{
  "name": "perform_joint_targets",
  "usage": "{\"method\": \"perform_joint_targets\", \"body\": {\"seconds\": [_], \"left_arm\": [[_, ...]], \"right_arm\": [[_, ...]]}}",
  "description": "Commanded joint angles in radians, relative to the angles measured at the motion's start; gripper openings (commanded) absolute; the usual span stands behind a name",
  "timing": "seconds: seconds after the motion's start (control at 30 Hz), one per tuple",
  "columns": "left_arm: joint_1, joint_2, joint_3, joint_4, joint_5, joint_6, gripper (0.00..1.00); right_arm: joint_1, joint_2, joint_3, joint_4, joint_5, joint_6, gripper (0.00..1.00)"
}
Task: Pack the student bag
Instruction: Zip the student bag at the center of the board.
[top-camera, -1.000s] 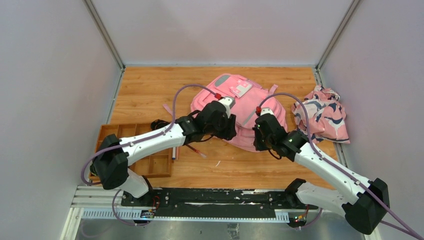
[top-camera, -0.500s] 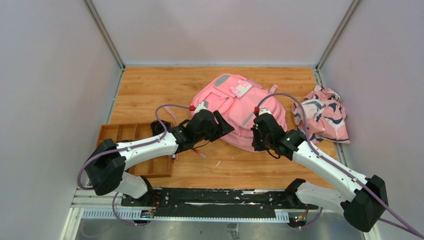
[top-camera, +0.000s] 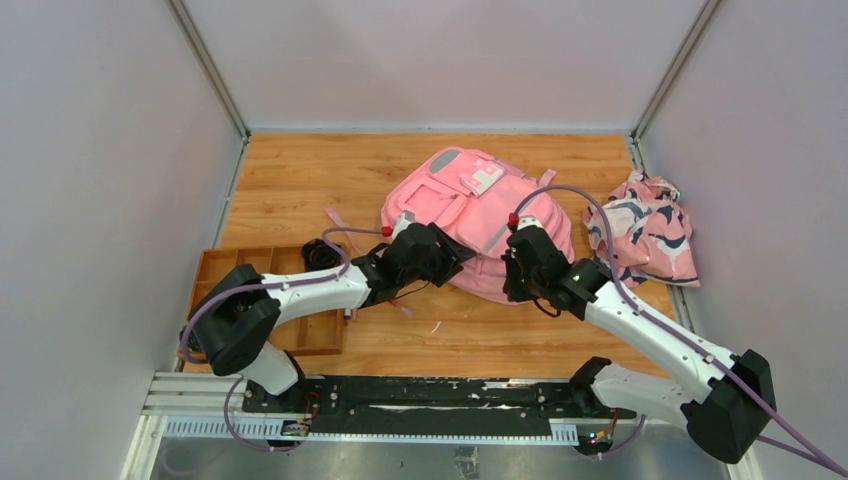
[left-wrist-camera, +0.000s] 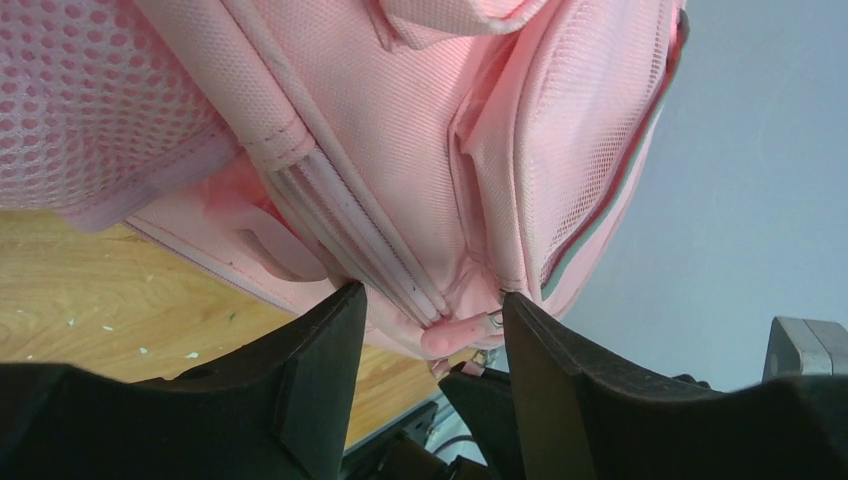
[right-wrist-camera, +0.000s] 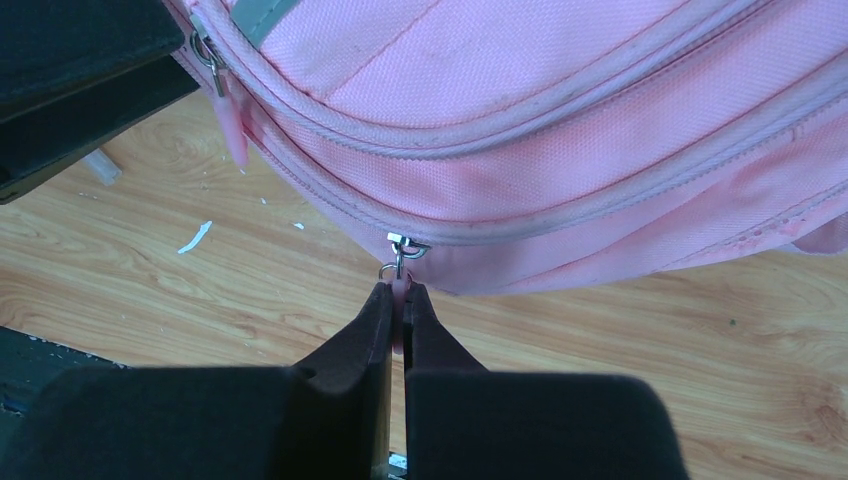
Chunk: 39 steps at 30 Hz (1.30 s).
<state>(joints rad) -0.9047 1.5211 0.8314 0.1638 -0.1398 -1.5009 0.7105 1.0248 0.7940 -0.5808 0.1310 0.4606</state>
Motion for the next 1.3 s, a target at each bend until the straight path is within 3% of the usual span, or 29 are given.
{"method": "perform_joint_targets", "body": {"seconds": [0.0,0.2,0.27,0.4,0.53,0.6,0.73,0.93,1.0,1.1,1.27], "left_arm": [[0.003,0.015,0.006,0.030,-0.021,-0.058,0.59],[0.011,0.054,0.031,0.031,-0.073,-0.028,0.52],[0.022,0.085,0.043,0.031,-0.073,-0.023,0.42],[0.055,0.095,0.035,0.030,-0.068,0.007,0.01],[0.120,0.036,0.005,0.024,-0.063,0.075,0.00],[0.162,0.040,0.028,0.009,-0.024,0.181,0.00],[0.260,0.123,0.176,-0.150,0.179,0.418,0.00],[0.369,0.161,0.301,-0.362,0.229,0.678,0.00],[0.395,0.168,0.348,-0.423,0.192,0.712,0.00],[0.407,0.206,0.443,-0.457,0.153,0.750,0.00],[0.408,0.265,0.657,-0.586,0.125,0.825,0.03]], "right_arm": [[-0.011,-0.021,0.028,-0.027,-0.006,0.013,0.00],[-0.011,-0.029,0.021,-0.027,-0.003,0.014,0.00],[-0.011,-0.025,0.026,-0.030,0.007,0.017,0.00],[-0.011,-0.026,0.044,-0.094,0.070,0.024,0.00],[-0.012,-0.087,0.032,-0.135,0.124,0.024,0.00],[-0.016,-0.125,0.015,-0.138,0.157,0.020,0.00],[-0.086,-0.147,-0.015,-0.156,0.178,-0.017,0.00],[-0.197,-0.088,-0.022,-0.149,0.200,-0.009,0.00],[-0.197,-0.078,-0.008,-0.160,0.187,0.000,0.00],[-0.189,-0.071,-0.001,-0.130,0.031,0.015,0.00],[-0.025,-0.043,0.016,-0.056,0.002,0.098,0.00]]}}
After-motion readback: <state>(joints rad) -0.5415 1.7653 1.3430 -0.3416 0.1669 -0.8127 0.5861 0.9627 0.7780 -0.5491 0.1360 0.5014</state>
